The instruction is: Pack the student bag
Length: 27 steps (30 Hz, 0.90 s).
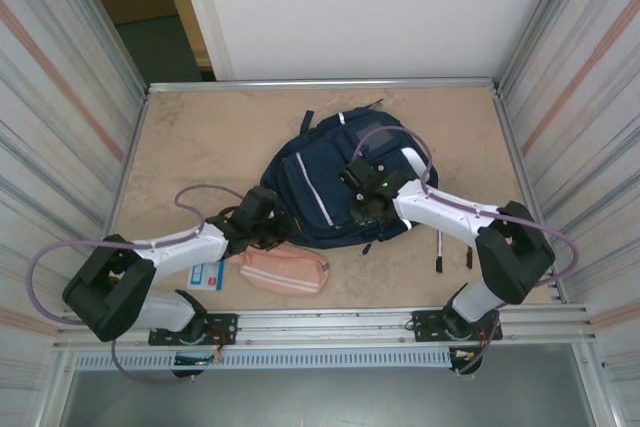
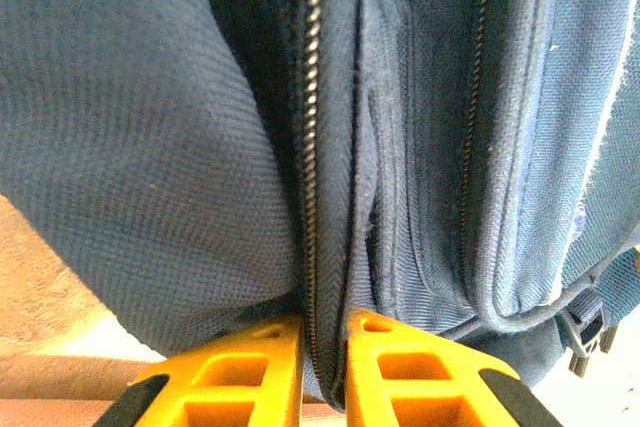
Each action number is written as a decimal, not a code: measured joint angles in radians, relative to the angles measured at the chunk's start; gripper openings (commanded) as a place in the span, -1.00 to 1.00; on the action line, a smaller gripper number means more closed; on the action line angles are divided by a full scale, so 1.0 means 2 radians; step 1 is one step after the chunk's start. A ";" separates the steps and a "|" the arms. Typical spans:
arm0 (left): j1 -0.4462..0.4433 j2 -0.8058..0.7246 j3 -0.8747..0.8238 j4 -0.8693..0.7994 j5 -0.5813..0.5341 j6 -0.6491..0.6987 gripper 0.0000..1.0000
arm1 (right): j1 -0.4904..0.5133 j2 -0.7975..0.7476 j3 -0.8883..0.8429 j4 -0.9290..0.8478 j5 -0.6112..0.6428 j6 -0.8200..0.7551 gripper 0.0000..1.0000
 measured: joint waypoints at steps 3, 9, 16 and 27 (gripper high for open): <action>0.000 0.000 0.000 0.000 0.002 0.000 -0.67 | -0.002 0.016 0.002 -0.013 0.013 0.004 -0.33; 0.000 0.000 0.000 0.001 0.002 -0.004 -0.72 | -0.005 0.045 0.007 -0.015 0.010 0.009 -0.33; 0.000 0.000 0.001 0.002 0.002 -0.003 -0.73 | -0.006 0.066 0.028 -0.031 -0.002 0.010 -0.23; 0.000 0.005 0.003 0.003 0.001 -0.004 -0.73 | -0.010 0.085 0.039 -0.035 -0.065 0.007 -0.44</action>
